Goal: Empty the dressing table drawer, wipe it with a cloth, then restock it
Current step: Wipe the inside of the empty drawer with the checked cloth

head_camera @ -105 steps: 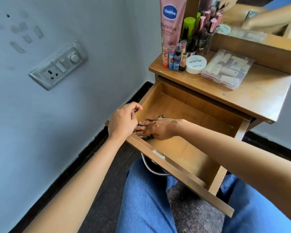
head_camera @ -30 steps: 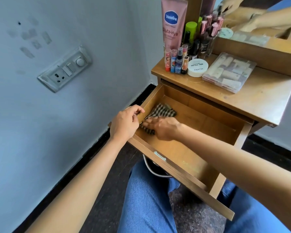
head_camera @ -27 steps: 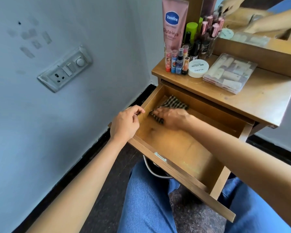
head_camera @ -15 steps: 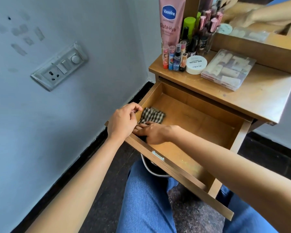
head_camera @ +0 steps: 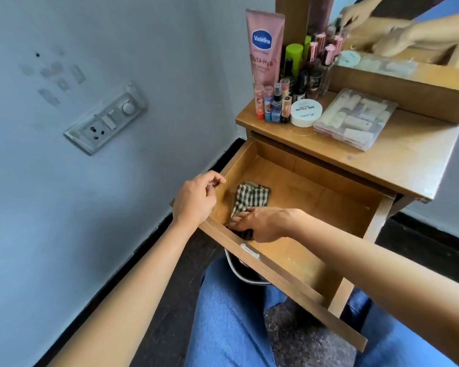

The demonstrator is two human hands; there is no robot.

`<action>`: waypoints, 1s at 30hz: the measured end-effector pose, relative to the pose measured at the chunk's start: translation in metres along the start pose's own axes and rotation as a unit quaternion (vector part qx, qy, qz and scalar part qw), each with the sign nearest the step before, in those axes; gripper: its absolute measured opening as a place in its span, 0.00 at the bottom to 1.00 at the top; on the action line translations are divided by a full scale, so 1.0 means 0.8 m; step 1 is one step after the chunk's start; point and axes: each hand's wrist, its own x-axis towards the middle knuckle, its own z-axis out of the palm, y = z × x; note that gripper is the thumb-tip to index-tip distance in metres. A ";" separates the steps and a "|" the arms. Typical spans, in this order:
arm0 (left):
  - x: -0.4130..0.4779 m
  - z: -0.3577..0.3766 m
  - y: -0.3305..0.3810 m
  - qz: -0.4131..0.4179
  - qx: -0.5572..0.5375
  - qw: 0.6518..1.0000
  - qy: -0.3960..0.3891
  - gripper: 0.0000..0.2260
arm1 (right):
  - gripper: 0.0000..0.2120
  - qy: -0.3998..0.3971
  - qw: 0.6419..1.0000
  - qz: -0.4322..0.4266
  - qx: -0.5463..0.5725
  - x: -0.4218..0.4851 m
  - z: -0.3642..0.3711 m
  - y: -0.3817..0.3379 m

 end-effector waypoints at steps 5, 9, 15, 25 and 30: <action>-0.001 0.004 0.002 -0.004 0.010 1.000 0.003 0.15 | 0.35 -0.045 0.997 -0.016 0.061 -0.055 0.027 0.015; -0.001 0.005 0.002 -0.004 0.029 1.000 0.004 0.14 | 0.31 -0.039 0.998 -0.005 0.055 -0.039 0.016 0.008; -0.001 0.004 0.004 -0.012 0.030 0.999 0.009 0.14 | 0.29 0.007 0.999 0.003 0.041 0.033 -0.010 -0.004; -0.001 0.002 -0.001 0.004 0.015 1.000 -0.004 0.16 | 0.34 0.009 0.998 -0.004 0.057 0.014 0.005 0.000; 0.000 0.004 -0.005 0.002 -0.002 1.000 0.001 0.16 | 0.36 -0.012 0.996 0.000 0.092 -0.048 0.033 0.008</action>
